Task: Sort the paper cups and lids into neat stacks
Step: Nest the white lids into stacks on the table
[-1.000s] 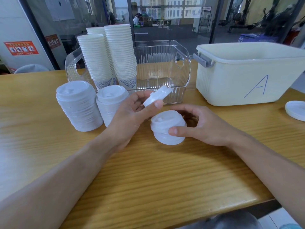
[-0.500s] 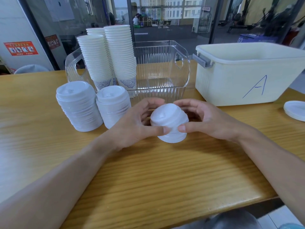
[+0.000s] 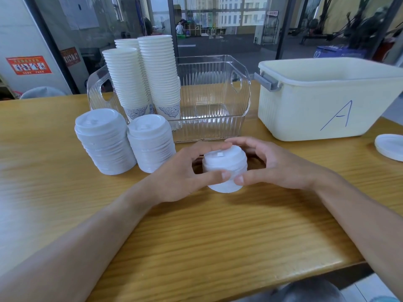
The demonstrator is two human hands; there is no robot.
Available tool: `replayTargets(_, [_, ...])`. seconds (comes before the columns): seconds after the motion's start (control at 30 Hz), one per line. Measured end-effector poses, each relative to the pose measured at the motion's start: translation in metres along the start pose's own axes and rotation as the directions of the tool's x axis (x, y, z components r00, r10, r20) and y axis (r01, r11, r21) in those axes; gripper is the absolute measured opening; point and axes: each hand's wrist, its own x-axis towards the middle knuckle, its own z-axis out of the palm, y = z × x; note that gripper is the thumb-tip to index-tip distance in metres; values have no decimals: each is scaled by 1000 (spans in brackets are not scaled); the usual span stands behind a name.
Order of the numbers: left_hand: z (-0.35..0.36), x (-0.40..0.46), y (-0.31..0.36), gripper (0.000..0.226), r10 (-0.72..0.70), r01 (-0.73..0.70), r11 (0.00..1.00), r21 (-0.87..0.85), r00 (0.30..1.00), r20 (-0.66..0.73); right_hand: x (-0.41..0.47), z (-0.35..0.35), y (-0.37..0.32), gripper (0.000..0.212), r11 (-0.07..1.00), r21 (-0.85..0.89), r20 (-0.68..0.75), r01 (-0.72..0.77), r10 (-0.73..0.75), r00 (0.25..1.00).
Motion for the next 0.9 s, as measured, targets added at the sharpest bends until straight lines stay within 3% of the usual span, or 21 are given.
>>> replayTargets(0.13, [-1, 1, -2, 59, -3, 2, 1000, -26, 1000, -31, 1, 3, 1, 83, 998, -58, -29, 4, -6, 1000])
replayTargets(0.33, [-3, 5, 1, 46, -15, -40, 979, -200, 964, -264, 4, 5, 6, 98, 995, -99, -58, 9, -15, 998])
replayTargets(0.43, [-3, 4, 4, 45, 1, -59, 982, -181, 951, -309, 4, 5, 6, 106, 992, -130, -52, 10, -17, 998])
replayTargets(0.57, [1, -1, 2, 54, 62, -65, 998, -7, 978, -202, 5, 8, 6, 97, 990, -136, -79, 35, -46, 996])
replayTargets(0.7, [5, -3, 2, 65, 41, -26, 982, 188, 996, -76, 5, 12, 6, 102, 985, -168, -107, 36, -54, 993])
replayTargets(0.9, [-1, 2, 2, 61, -38, 5, 988, -158, 978, -204, 8, 11, 12, 106, 988, -152, -106, 32, -49, 993])
